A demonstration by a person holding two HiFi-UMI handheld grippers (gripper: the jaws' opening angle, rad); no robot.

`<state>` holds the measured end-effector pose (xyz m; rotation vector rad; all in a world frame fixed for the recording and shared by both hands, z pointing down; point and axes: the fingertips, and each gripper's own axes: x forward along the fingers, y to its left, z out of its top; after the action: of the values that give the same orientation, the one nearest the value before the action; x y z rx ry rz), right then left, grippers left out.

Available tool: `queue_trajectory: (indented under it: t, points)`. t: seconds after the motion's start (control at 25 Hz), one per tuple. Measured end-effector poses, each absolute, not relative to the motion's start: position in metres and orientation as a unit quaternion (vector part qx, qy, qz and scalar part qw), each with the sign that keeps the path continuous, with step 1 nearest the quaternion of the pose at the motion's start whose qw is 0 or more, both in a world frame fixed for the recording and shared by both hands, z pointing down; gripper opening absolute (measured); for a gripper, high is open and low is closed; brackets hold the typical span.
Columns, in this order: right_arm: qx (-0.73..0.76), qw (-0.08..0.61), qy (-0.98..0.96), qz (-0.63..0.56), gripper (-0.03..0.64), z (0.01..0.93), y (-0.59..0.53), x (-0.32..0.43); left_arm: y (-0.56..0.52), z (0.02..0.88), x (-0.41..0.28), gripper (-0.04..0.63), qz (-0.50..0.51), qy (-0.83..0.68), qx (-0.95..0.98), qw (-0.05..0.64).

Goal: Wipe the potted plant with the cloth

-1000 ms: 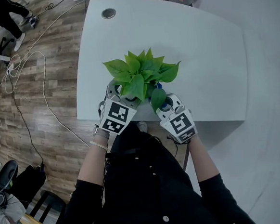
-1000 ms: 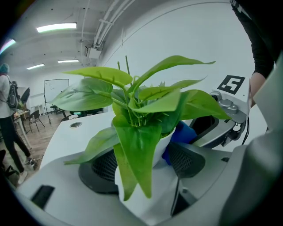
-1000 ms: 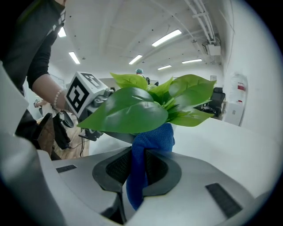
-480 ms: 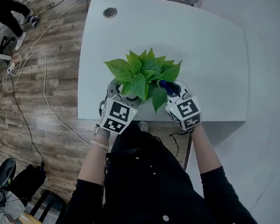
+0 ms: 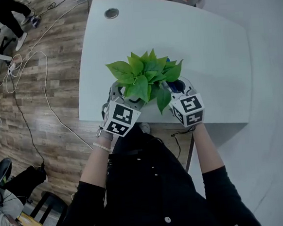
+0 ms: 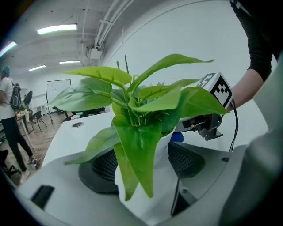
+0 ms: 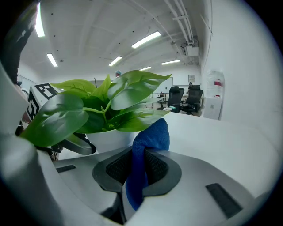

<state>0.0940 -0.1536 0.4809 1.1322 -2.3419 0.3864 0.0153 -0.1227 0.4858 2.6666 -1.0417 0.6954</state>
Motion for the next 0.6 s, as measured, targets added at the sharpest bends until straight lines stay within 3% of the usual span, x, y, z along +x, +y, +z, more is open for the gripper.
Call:
queue_trajectory:
  t: [0.6]
  points:
    - [0.455,0.213,-0.839,0.209,0.084,0.462,-0.101,0.083,-0.12,0.477,0.023,0.364,0.24,-0.395,0.88,0.109]
